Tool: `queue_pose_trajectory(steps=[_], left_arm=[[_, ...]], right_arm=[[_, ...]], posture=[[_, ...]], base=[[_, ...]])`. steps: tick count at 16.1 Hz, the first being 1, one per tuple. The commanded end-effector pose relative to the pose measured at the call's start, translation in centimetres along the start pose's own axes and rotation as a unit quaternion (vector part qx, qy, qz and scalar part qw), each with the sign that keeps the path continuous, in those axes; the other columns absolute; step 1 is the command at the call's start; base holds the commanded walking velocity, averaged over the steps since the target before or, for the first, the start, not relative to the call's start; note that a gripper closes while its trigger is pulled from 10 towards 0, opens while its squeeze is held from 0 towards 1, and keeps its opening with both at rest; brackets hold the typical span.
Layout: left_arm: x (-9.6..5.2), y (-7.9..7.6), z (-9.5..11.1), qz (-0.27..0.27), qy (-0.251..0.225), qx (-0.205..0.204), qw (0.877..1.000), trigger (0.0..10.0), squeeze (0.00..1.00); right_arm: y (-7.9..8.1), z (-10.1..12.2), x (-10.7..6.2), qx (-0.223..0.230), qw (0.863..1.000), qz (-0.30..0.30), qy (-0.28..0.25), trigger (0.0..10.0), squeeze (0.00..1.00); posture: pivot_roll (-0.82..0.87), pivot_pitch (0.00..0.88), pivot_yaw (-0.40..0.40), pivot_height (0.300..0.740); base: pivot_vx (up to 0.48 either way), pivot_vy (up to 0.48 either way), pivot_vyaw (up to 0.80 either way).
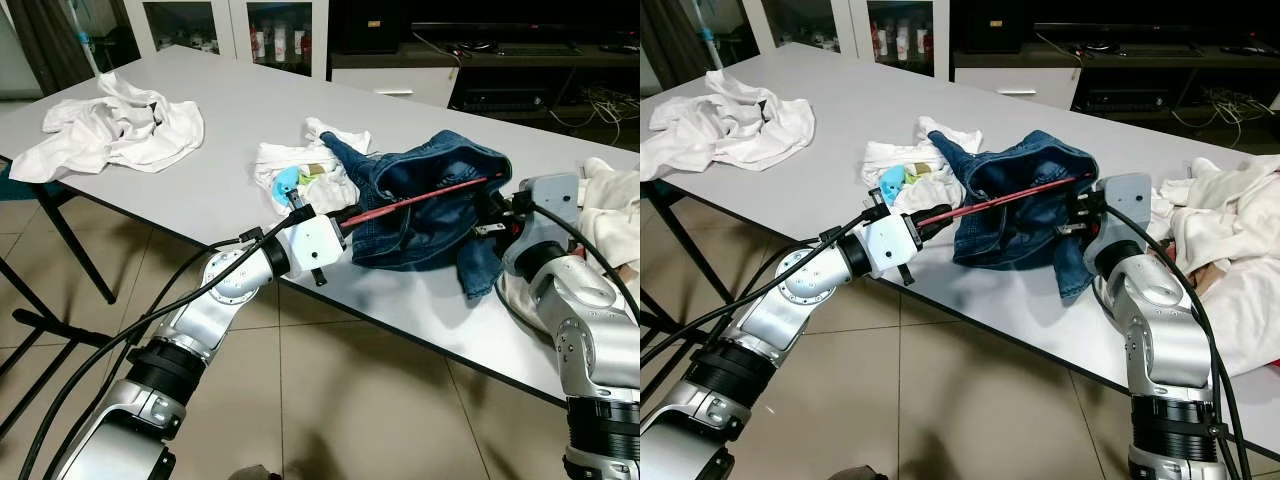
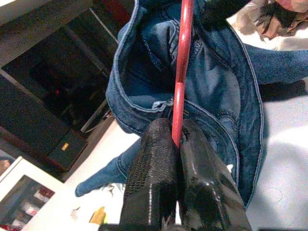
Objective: Hang hanger
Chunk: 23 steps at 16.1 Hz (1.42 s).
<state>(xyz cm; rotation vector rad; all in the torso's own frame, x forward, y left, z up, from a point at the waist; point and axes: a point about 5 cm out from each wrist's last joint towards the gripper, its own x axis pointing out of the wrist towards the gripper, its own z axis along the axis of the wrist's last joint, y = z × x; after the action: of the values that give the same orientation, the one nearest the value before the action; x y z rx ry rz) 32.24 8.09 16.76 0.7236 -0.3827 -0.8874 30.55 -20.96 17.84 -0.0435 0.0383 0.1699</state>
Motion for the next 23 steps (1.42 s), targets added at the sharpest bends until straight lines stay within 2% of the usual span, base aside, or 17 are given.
queue_pose_trajectory(steps=[1,6,7,9,10,12,13,14,17,19,20,23], left_arm=[[0.3,0.9,0.1,0.013,0.006,0.009,1.000,10.0,0.00],[0.2,0.8,-0.3,0.010,0.015,-0.003,1.000,10.0,0.00],[0.2,0.8,-0.4,0.009,0.019,-0.004,1.000,10.0,0.00],[0.2,0.8,-0.7,0.010,0.026,-0.006,1.000,10.0,0.00],[0.2,0.8,-0.8,0.010,0.030,-0.008,0.999,10.0,0.00],[0.2,0.8,-0.9,0.010,0.033,-0.008,0.999,10.0,0.00],[0.3,0.9,-1.0,0.010,0.034,-0.007,0.999,10.0,0.00],[0.4,1.0,-0.9,0.012,0.034,-0.008,0.999,10.0,0.00],[0.6,1.6,-0.5,0.034,0.022,-0.014,0.999,10.0,0.00],[0.7,2.1,-0.2,0.053,0.011,-0.017,0.998,10.0,0.00],[0.9,2.7,0.2,0.073,-0.002,-0.030,0.997,10.0,0.00],[0.7,3.5,0.5,0.098,-0.015,-0.063,0.993,10.0,0.00]], right_arm=[[0.2,1.6,0.0,-0.001,0.999,0.002,-0.035,0.0,0.00],[-1.7,3.1,-0.4,0.000,0.990,-0.113,-0.084,0.0,0.00],[-1.4,3.5,-0.7,-0.006,0.988,-0.114,-0.103,0.0,0.00],[0.0,5.2,-1.3,-0.024,0.982,-0.083,-0.166,0.0,0.00],[2.0,6.3,-1.8,-0.019,0.978,-0.018,-0.207,0.0,0.00],[3.3,6.7,-2.2,-0.029,0.974,0.024,-0.222,0.0,0.00],[4.8,6.9,-2.7,-0.042,0.970,0.071,-0.230,0.0,0.00],[5.9,6.6,-3.1,-0.052,0.968,0.110,-0.221,0.0,0.00],[6.1,5.0,-3.2,-0.063,0.973,0.121,-0.187,0.0,0.00],[5.7,3.9,-3.0,-0.069,0.979,0.101,-0.165,0.0,0.00],[4.9,2.5,-2.7,-0.084,0.984,0.069,-0.139,0.0,0.00],[4.7,1.0,-3.0,-0.100,0.986,0.054,-0.120,0.0,0.00]], posture=[[0.00,0.000,0.002,0.723],[0.00,0.000,0.006,0.723],[0.00,0.000,0.007,0.723],[0.00,0.000,0.009,0.723],[-0.01,0.000,0.011,0.723],[-0.01,0.000,0.012,0.723],[-0.01,0.000,0.015,0.723],[-0.01,0.000,0.015,0.723],[-0.01,0.000,0.016,0.723],[-0.01,0.000,0.016,0.723],[-0.01,0.000,0.015,0.723],[-0.01,0.000,0.015,0.723]], base=[[0.000,0.000,0.00],[0.000,0.000,0.00],[0.000,0.000,0.00],[0.000,0.000,0.00],[0.000,0.000,0.00],[0.000,0.000,0.00],[0.000,0.000,0.00],[0.000,0.000,0.00],[0.000,0.000,0.00],[0.000,0.000,0.00],[0.000,0.000,0.00],[0.000,0.000,0.00]])
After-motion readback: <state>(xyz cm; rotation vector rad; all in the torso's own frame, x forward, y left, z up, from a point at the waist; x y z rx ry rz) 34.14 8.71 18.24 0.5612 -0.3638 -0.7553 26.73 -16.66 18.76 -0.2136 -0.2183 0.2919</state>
